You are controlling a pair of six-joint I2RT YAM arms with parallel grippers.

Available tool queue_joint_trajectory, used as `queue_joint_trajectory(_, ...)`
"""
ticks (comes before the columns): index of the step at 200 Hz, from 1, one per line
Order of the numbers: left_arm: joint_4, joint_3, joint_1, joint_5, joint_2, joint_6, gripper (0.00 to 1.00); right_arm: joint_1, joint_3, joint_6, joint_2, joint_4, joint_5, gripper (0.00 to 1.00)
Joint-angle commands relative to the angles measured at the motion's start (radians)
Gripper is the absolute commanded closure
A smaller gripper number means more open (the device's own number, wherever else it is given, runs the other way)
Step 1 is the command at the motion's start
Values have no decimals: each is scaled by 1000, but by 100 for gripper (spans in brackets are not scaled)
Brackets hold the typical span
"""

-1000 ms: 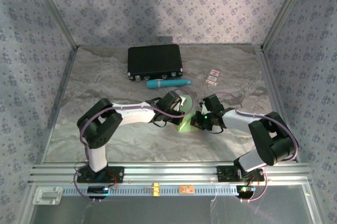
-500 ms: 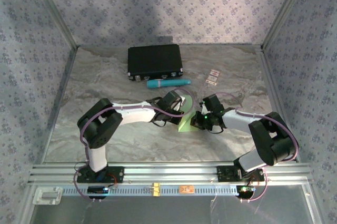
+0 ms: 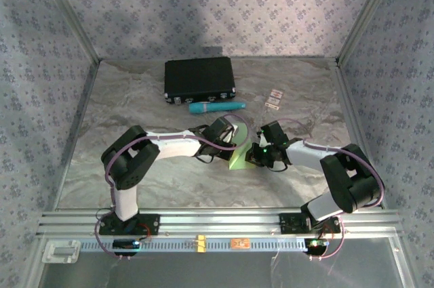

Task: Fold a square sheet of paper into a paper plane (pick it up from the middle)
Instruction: Fold the triangle a second time at the center of the table.

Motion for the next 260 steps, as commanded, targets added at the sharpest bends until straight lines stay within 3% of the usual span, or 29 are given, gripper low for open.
queue_joint_trajectory(1,21,16,8,16,4,5,99,2,0,-18,-1,-80,35,90)
queue_joint_trajectory(260,47,-17,11,7,0,-15,99,1,-1,-20,-1,-80,35,90)
